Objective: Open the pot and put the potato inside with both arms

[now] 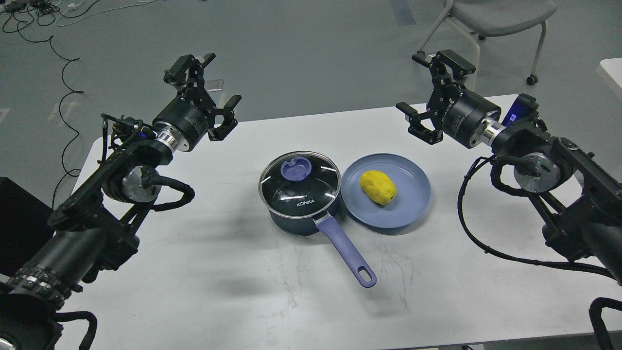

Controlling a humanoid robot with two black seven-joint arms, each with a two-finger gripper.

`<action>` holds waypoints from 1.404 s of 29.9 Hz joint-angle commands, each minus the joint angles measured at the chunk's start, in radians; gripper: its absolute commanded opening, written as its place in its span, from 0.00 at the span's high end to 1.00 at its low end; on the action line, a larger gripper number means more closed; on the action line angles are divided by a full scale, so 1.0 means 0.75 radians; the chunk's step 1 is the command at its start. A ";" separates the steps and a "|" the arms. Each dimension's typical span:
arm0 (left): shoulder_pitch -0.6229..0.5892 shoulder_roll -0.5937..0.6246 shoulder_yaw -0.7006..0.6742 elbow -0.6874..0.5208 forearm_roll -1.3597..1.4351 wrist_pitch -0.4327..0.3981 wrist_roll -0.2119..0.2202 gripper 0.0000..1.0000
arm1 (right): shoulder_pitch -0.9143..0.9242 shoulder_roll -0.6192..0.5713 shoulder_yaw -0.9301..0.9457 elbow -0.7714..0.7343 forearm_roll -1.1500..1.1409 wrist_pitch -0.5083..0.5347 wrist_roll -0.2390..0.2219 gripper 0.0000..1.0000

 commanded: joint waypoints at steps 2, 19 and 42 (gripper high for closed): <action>0.027 0.004 0.000 -0.056 0.011 -0.033 -0.010 0.02 | 0.018 -0.001 0.001 -0.002 0.000 -0.002 0.000 0.00; 0.048 0.148 0.158 -0.400 1.330 0.245 -0.466 0.02 | 0.000 -0.027 0.085 -0.015 0.002 -0.014 0.002 0.00; -0.069 0.142 0.565 -0.274 2.437 0.558 -0.438 0.02 | -0.047 -0.039 0.192 -0.037 0.012 -0.037 0.010 0.00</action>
